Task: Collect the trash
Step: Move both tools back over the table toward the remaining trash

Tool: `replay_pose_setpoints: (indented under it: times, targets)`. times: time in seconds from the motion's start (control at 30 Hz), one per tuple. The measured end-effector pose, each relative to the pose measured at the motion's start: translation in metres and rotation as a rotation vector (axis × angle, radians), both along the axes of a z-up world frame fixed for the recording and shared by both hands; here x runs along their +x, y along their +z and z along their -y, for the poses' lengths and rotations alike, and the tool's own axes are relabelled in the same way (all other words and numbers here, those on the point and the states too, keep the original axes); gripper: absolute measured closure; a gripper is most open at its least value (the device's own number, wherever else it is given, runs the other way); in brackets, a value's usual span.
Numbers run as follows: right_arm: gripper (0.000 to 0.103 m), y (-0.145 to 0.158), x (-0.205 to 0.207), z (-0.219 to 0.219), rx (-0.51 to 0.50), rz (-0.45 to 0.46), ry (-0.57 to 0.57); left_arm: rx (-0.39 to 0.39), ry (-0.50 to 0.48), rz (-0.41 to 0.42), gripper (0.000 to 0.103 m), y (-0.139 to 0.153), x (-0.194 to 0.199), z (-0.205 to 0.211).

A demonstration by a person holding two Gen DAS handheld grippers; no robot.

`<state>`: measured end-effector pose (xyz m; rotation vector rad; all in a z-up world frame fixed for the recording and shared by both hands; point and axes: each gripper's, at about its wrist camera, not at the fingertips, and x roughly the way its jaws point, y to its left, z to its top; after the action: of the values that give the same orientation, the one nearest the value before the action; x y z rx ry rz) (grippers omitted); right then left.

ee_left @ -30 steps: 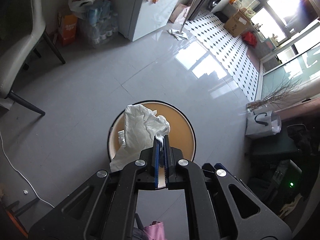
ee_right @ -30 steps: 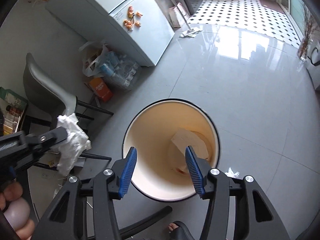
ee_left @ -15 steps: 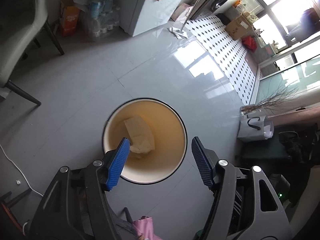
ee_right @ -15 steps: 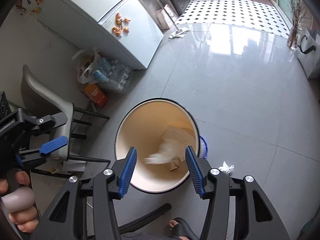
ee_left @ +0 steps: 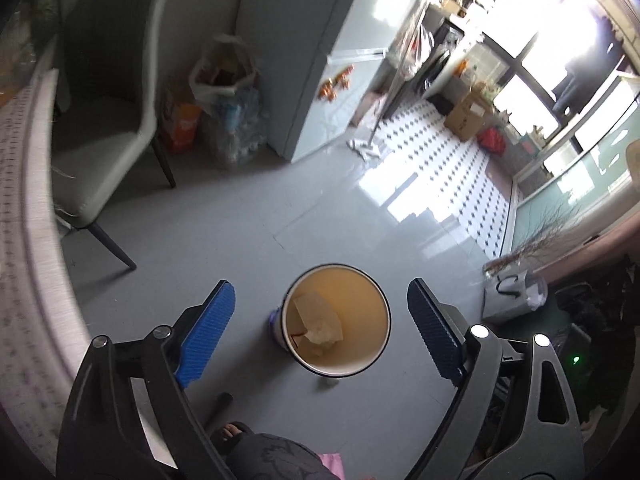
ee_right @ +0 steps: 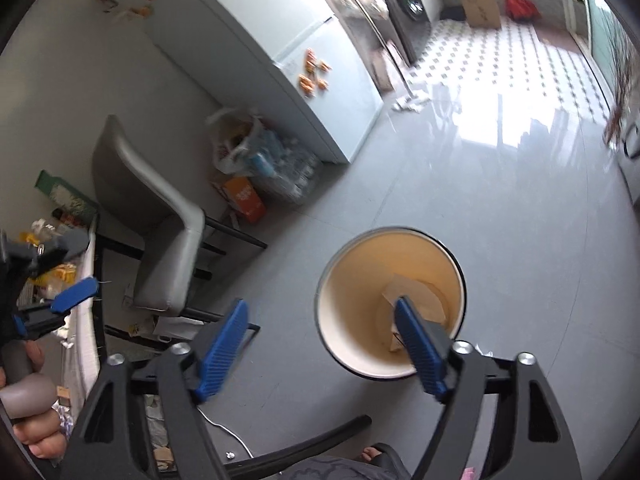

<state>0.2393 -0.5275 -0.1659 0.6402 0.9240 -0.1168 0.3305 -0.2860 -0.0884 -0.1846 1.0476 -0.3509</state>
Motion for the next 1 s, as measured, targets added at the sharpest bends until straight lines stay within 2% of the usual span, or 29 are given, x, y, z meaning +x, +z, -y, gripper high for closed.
replay_pose_setpoints:
  times: [0.1, 0.33, 0.5, 0.83, 1.0]
  targets:
    - [0.019, 0.029, 0.002, -0.016, -0.011, 0.043, 0.030, -0.020, 0.071, 0.046, 0.014, 0.023, -0.016, -0.045]
    - [0.007, 0.093, 0.005, -0.083, -0.060, 0.157, 0.132, -0.029, 0.190, 0.161, 0.006, 0.065, -0.059, -0.128]
    - [0.007, 0.124, 0.006, -0.133, -0.081, 0.208, 0.221, -0.049, 0.275, 0.200, 0.006, 0.079, -0.087, -0.188]
    - [0.007, 0.154, -0.001, -0.224, -0.139, 0.255, 0.358, -0.057, 0.439, 0.262, 0.006, 0.089, -0.142, -0.282]
    - [0.007, 0.157, -0.002, -0.273, -0.168, 0.262, 0.446, -0.068, 0.524, 0.281, 0.006, 0.088, -0.162, -0.324]
